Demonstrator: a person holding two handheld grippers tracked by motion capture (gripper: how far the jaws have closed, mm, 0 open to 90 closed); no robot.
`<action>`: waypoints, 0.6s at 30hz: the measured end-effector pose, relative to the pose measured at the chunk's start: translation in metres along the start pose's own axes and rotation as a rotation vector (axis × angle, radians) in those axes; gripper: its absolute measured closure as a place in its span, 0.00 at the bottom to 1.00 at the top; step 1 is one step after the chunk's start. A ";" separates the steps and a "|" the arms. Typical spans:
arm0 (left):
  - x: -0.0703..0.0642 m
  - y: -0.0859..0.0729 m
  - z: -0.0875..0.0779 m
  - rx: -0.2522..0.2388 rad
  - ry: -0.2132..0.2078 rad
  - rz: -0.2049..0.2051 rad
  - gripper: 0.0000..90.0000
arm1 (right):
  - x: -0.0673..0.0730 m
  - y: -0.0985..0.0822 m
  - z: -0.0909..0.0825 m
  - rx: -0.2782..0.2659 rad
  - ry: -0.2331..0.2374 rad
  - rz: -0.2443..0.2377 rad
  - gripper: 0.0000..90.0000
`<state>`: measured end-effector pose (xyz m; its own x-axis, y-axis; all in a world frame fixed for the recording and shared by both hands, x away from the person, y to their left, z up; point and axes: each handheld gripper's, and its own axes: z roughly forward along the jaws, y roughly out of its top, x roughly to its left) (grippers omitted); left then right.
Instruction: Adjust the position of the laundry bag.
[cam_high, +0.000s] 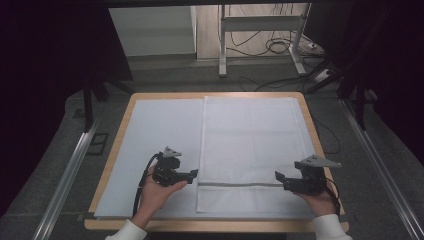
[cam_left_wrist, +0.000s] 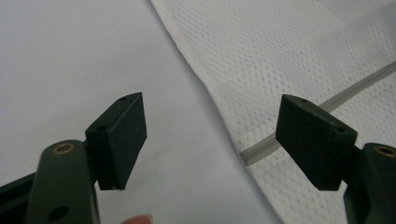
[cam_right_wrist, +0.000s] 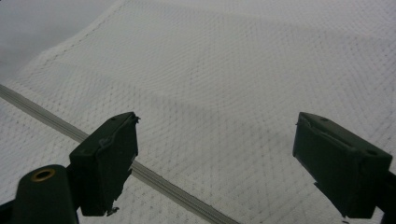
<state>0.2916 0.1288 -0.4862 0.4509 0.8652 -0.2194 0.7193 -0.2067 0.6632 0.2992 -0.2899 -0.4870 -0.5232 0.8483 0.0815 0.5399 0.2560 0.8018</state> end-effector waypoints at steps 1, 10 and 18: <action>-0.001 0.001 0.001 0.003 -0.002 0.002 0.28 | 0.000 0.000 0.000 0.000 0.000 0.000 0.15; -0.007 0.006 0.011 0.033 -0.004 -0.004 0.32 | -0.001 0.000 0.000 0.001 -0.004 0.001 0.15; -0.009 0.010 0.020 0.059 -0.011 -0.025 0.31 | 0.000 0.000 0.001 0.005 -0.008 -0.002 0.15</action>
<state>0.3057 0.1101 -0.4919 0.4380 0.8653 -0.2436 0.7603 -0.2120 0.6141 0.2998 -0.2898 -0.4874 -0.5191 0.8514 0.0746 0.5422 0.2606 0.7988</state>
